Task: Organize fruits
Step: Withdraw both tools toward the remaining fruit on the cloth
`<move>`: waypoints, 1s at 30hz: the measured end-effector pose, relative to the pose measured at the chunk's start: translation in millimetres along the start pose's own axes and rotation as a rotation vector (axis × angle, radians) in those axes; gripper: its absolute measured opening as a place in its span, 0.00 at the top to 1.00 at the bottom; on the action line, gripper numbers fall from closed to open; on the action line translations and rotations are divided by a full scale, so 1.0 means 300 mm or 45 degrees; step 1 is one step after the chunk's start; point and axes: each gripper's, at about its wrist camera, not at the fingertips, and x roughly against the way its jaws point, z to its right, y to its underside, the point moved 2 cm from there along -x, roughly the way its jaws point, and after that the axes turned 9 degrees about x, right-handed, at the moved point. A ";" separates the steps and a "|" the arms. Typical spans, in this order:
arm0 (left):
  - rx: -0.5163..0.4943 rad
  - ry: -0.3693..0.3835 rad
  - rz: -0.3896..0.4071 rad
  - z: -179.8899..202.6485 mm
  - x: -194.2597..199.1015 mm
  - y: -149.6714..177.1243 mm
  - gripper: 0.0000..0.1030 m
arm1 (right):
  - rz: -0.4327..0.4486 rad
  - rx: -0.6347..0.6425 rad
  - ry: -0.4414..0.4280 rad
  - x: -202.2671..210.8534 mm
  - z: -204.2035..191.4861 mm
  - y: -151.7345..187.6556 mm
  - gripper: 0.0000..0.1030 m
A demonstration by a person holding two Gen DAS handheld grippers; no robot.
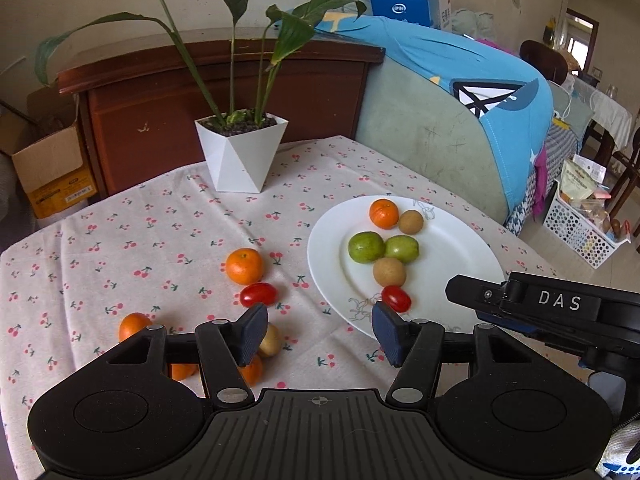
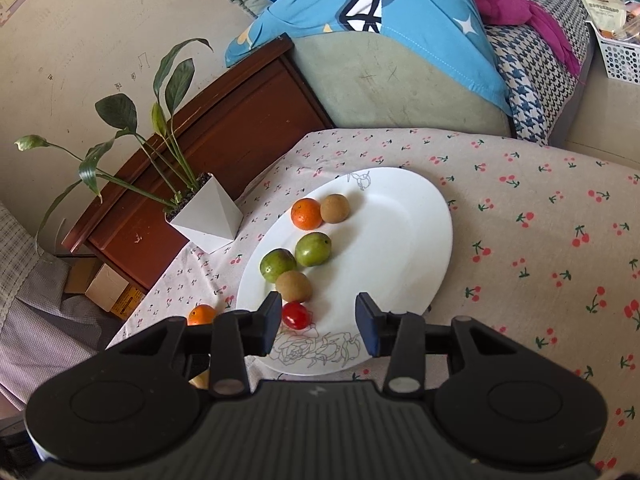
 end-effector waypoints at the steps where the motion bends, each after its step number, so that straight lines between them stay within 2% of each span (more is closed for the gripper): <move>1: 0.011 -0.015 0.004 -0.018 0.009 0.001 0.44 | -0.005 0.011 -0.006 0.000 -0.008 0.003 0.59; 11: 0.120 -0.105 0.023 -0.174 0.073 0.013 0.44 | -0.053 0.161 -0.079 -0.015 -0.116 0.044 0.59; 23: 0.213 -0.182 -0.007 -0.289 0.080 0.061 0.44 | -0.104 0.233 -0.150 -0.059 -0.189 0.085 0.59; 30: 0.253 -0.217 0.006 -0.329 0.085 0.071 0.44 | -0.155 0.299 -0.246 -0.089 -0.252 0.124 0.59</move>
